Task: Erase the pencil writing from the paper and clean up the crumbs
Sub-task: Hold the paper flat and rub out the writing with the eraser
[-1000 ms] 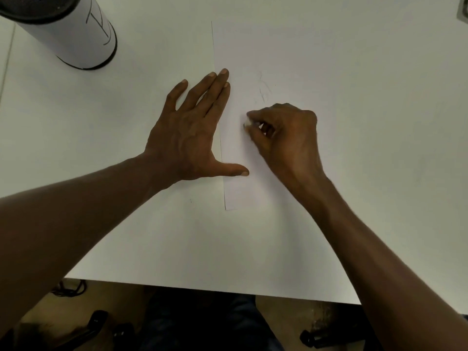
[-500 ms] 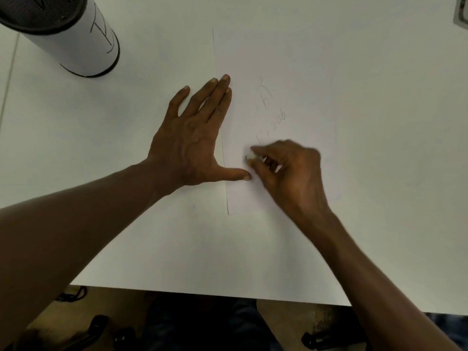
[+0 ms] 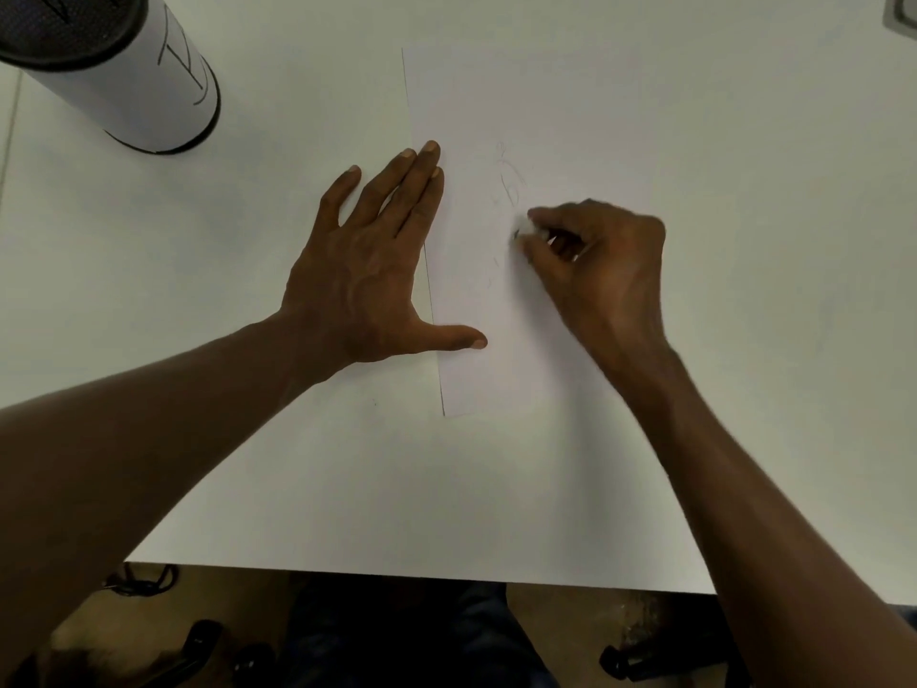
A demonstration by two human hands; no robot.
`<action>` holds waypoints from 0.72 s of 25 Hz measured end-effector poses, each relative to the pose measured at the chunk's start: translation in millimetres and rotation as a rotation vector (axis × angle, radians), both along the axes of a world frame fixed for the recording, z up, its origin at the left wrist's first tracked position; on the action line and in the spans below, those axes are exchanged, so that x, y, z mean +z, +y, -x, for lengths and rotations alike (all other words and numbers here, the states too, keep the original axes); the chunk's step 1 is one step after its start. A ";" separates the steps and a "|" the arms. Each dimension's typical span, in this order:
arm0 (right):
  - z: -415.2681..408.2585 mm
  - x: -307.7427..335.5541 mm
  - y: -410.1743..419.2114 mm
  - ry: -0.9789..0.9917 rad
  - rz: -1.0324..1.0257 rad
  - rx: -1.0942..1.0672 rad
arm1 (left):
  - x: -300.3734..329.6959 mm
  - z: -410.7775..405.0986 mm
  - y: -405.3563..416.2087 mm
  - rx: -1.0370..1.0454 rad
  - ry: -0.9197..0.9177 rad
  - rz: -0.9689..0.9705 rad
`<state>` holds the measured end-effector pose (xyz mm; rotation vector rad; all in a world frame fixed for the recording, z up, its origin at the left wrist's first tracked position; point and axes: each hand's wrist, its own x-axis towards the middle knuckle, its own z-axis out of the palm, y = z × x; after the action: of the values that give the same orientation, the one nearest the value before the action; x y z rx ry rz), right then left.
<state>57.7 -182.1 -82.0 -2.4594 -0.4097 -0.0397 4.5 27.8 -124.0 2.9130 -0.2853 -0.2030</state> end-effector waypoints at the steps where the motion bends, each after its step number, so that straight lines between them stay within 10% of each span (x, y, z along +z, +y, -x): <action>1: 16.7 -1.4 2.8 0.017 0.010 0.015 | -0.1 0.3 0.1 0.003 -0.001 -0.003; 18: -0.6 -5.1 8.3 -0.018 -0.019 0.048 | 1.0 0.1 -0.6 0.005 -0.001 -0.013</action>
<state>58.3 -173.8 -87.1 -2.4308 -0.4741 -0.0459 4.4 27.2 -123.0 2.9258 -0.2778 -0.2039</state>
